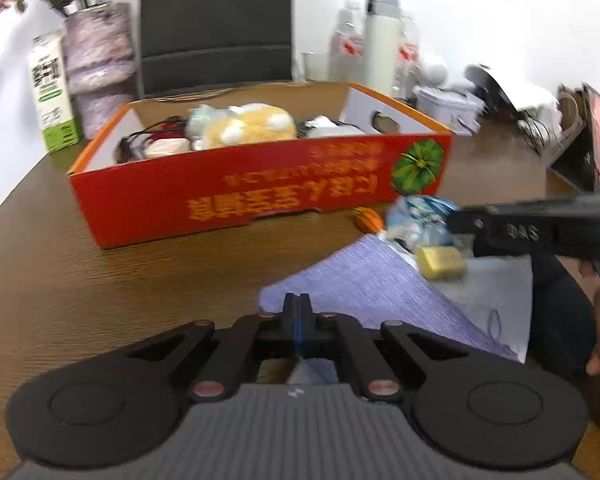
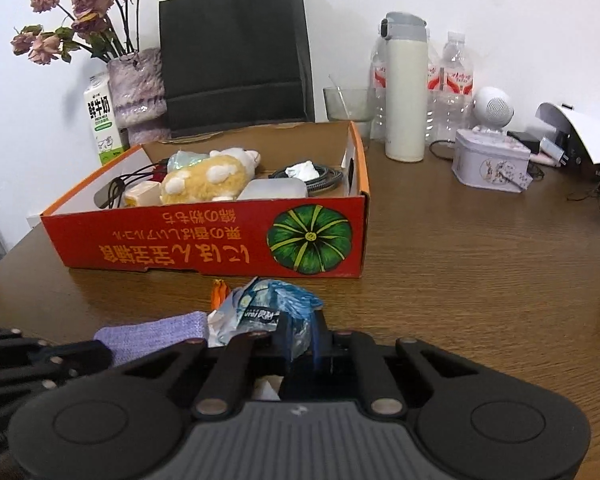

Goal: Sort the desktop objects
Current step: 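Grasp the blue snack packet with the right tool while the left tool grasps the purple pouch, then lift the packet and pouch over the cardboard box and release both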

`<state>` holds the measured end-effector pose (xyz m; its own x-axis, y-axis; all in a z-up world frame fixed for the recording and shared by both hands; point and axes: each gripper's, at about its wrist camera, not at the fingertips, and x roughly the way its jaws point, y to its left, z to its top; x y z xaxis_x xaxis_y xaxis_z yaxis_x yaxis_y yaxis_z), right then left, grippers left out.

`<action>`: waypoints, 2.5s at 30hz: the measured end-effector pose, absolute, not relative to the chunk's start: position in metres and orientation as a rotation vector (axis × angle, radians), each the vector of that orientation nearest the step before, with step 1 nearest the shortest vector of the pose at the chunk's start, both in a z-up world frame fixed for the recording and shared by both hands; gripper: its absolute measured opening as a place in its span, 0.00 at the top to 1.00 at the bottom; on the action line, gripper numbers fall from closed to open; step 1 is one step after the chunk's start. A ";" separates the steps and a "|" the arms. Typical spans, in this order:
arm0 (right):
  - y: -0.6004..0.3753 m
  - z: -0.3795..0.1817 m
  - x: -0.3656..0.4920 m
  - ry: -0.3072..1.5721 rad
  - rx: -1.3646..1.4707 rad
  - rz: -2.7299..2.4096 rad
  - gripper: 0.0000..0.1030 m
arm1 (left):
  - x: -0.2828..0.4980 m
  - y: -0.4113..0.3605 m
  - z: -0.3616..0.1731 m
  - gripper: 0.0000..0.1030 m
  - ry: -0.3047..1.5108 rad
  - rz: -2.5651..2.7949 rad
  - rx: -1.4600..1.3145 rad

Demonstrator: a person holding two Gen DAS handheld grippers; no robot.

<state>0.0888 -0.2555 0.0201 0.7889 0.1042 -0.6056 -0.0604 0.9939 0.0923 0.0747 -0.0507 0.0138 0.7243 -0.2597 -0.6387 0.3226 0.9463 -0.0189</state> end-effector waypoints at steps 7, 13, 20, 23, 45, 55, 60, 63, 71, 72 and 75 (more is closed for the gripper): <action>-0.255 0.022 0.082 0.629 0.072 0.095 0.92 | 0.090 -0.056 0.008 0.38 0.689 -0.403 0.129; -0.255 0.022 0.077 0.602 0.067 0.101 0.92 | 0.092 -0.068 0.015 0.93 0.729 -0.390 0.113; -0.254 0.023 0.073 0.577 0.052 0.096 0.93 | 0.072 -0.033 0.044 0.94 0.656 -0.370 -0.090; -0.254 0.025 0.072 0.568 0.047 0.087 0.95 | 0.059 -0.013 0.070 0.94 0.594 -0.338 -0.128; -0.242 0.118 -0.024 0.346 0.046 0.160 0.97 | 0.007 0.004 0.180 0.94 0.365 -0.500 -0.188; -0.244 0.172 0.133 0.367 0.038 0.172 0.97 | 0.183 -0.007 0.207 0.94 0.483 -0.487 -0.106; -0.237 0.143 0.247 0.558 0.039 0.160 0.97 | 0.302 -0.030 0.114 0.93 0.743 -0.451 0.105; -0.230 0.104 0.305 0.693 0.015 0.132 0.97 | 0.326 -0.034 0.064 0.92 0.832 -0.384 0.194; -0.209 0.063 0.343 0.772 -0.075 0.084 0.47 | 0.307 -0.021 0.080 0.33 0.711 -0.312 0.180; -0.211 0.067 0.338 0.751 -0.067 0.079 0.45 | 0.301 -0.020 0.084 0.27 0.701 -0.297 0.170; -0.218 0.085 0.320 0.722 -0.048 0.074 0.40 | 0.282 -0.024 0.098 0.22 0.697 -0.232 0.142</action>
